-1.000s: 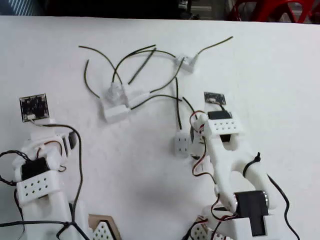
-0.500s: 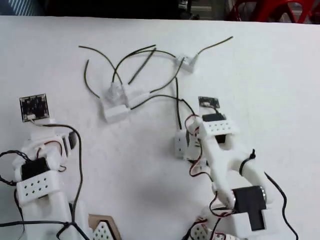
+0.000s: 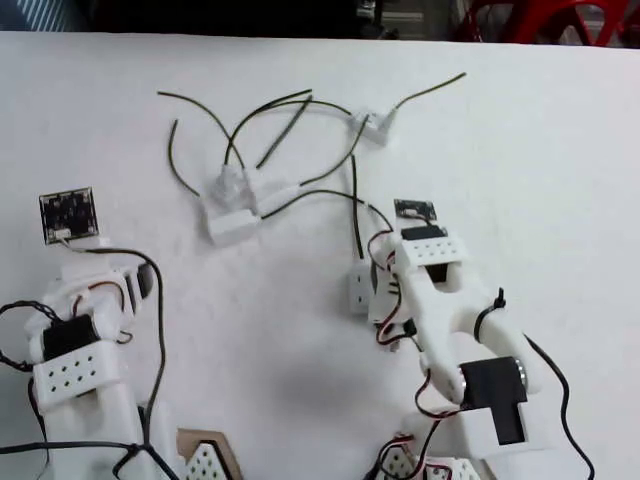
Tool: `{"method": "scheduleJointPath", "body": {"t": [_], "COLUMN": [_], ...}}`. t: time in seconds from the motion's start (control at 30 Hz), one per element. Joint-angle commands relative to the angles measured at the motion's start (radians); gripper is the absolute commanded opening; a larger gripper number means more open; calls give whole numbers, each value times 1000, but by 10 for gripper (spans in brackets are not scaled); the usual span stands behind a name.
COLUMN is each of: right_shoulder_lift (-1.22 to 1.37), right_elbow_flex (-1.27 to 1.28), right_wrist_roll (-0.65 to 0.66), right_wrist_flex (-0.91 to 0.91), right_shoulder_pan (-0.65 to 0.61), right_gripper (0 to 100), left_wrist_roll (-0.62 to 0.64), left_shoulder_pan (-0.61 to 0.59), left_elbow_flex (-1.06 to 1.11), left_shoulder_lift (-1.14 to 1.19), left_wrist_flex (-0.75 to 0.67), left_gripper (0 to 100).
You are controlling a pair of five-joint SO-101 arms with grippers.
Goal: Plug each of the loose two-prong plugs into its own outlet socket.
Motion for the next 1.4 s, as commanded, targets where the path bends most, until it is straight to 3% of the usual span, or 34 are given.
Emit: {"method": "scheduleJointPath", "body": {"t": [0.0, 0.17, 0.33, 0.97, 1.1, 1.37], "right_shoulder_lift": [-4, -4, -4, 5, 5, 4], "right_elbow_flex": [-40, -43, -43, -94, -94, -95], "right_wrist_roll": [2, 2, 2, 0, 0, 2], "right_wrist_flex": [-12, -15, -12, 39, 41, 88], "right_shoulder_pan": [-13, -12, -15, -12, -12, -12], "right_gripper": [17, 24, 109, 79, 11, 17], "left_wrist_roll": [-2, -2, -2, -2, -2, -2], "left_shoulder_pan": [-7, -7, -7, -7, -7, -7], "left_elbow_flex": [-3, -3, -3, -3, -3, -3], "left_shoulder_lift": [-33, -33, -33, -33, -33, -33], "left_wrist_flex": [-20, -20, -20, -20, -20, -20], "left_gripper": [264, 264, 264, 264, 264, 264]}}
